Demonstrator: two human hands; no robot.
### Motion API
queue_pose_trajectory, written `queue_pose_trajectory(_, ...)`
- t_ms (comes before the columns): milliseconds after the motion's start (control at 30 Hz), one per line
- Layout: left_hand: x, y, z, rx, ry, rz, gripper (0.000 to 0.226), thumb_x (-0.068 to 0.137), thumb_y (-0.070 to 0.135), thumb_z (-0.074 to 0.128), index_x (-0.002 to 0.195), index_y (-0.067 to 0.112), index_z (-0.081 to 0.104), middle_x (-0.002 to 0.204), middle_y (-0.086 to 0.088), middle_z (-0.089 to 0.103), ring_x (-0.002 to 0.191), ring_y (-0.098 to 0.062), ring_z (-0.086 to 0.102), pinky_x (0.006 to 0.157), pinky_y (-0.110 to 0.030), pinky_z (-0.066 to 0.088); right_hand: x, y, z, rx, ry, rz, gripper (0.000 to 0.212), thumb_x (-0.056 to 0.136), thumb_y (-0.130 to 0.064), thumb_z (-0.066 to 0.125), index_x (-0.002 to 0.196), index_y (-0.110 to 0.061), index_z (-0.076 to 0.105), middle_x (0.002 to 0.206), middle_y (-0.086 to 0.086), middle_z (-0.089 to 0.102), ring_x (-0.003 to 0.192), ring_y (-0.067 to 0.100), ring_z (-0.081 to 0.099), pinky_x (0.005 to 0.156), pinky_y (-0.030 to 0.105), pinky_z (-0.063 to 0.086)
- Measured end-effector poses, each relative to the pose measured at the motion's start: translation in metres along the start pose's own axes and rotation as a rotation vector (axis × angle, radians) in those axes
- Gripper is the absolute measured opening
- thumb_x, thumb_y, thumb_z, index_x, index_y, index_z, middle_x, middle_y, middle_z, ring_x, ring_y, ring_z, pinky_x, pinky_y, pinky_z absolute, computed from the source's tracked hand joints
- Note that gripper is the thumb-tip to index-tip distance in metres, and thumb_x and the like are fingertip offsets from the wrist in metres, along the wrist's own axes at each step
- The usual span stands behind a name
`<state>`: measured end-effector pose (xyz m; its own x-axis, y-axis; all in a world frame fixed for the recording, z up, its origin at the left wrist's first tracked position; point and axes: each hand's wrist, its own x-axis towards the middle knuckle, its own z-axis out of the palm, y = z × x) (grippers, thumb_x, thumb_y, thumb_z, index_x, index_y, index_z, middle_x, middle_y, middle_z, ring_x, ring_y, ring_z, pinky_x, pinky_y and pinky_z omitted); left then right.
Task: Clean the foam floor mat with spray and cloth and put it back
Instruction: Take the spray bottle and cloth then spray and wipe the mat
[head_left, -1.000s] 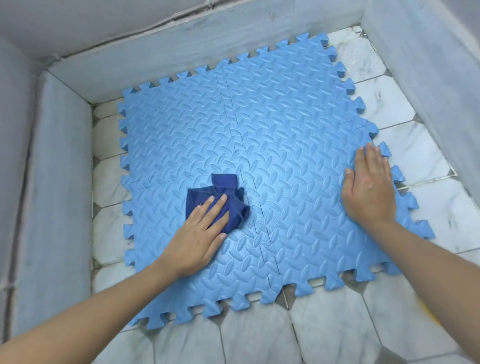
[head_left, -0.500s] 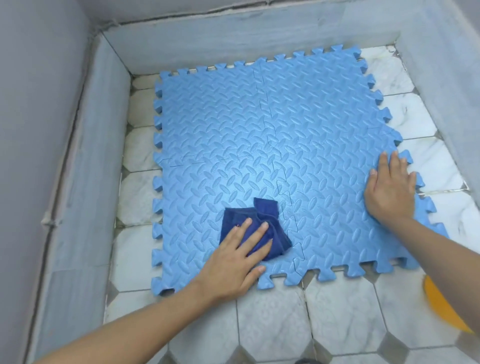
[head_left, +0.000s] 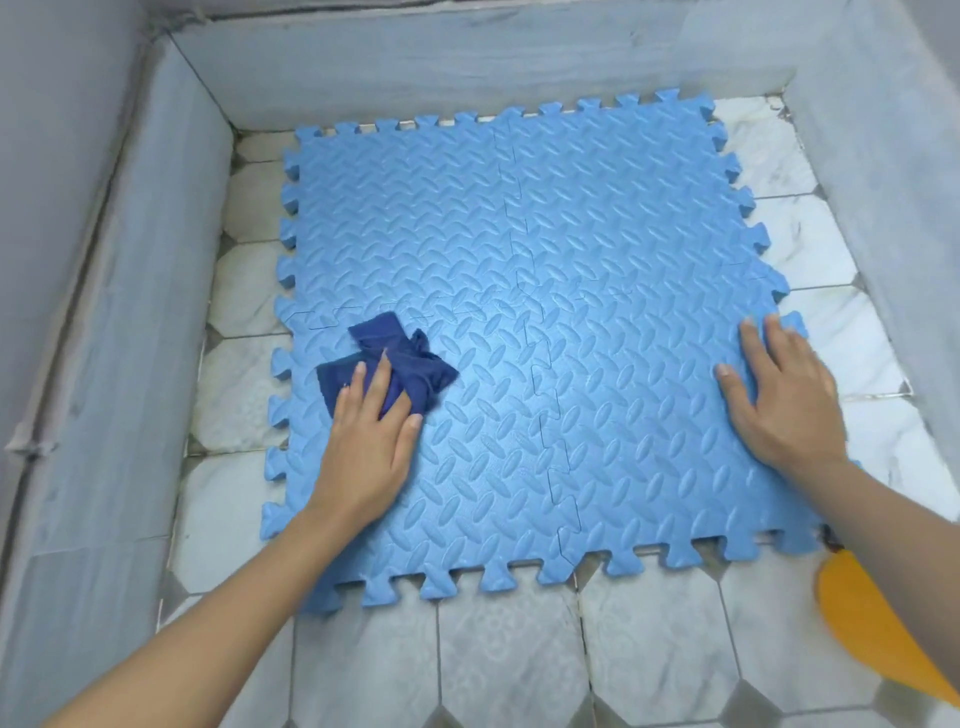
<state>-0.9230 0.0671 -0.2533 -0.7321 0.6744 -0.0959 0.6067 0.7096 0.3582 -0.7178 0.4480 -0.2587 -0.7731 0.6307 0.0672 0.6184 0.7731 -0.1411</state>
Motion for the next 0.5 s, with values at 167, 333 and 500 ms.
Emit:
queue_pose_trajectory(167,0.021,0.063,0.031,0.008,-0.114,0.562,0.047,0.103,0.034,0.025,0.142,0.015,0.043,0.159,-0.002,0.019,0.148,-0.031,0.011,0.118,-0.045,0.018,0.009,0.009,-0.003,-0.006,0.103,-0.08,0.059,0.094,-0.049,0.042,0.139,-0.012,0.054,0.141,0.021,0.05,0.121,0.043,0.046,0.105,0.05,0.039)
queue_pose_trajectory(333,0.036,0.155,0.068,0.0,-0.154,0.928,0.044,0.102,0.028,0.033,0.142,0.014,0.044,0.155,-0.004,0.032,0.145,-0.033,0.024,0.118,-0.042,0.021,0.021,0.009,-0.006,-0.114,0.146,-0.149,0.047,0.094,-0.043,0.049,0.135,-0.023,0.057,0.123,0.016,0.057,0.098,0.039,0.051,0.078,0.05,0.047)
queue_pose_trajectory(500,0.039,0.213,0.088,0.059,-0.173,0.946,0.046,0.1,0.032,0.037,0.143,0.017,0.043,0.156,-0.004,0.031,0.144,-0.034,0.024,0.115,-0.046,0.024,0.019,0.016,-0.001,-0.098,0.191,-0.15,0.041,0.096,-0.031,0.049,0.136,-0.023,0.057,0.125,0.013,0.058,0.097,0.039,0.049,0.076,0.05,0.044)
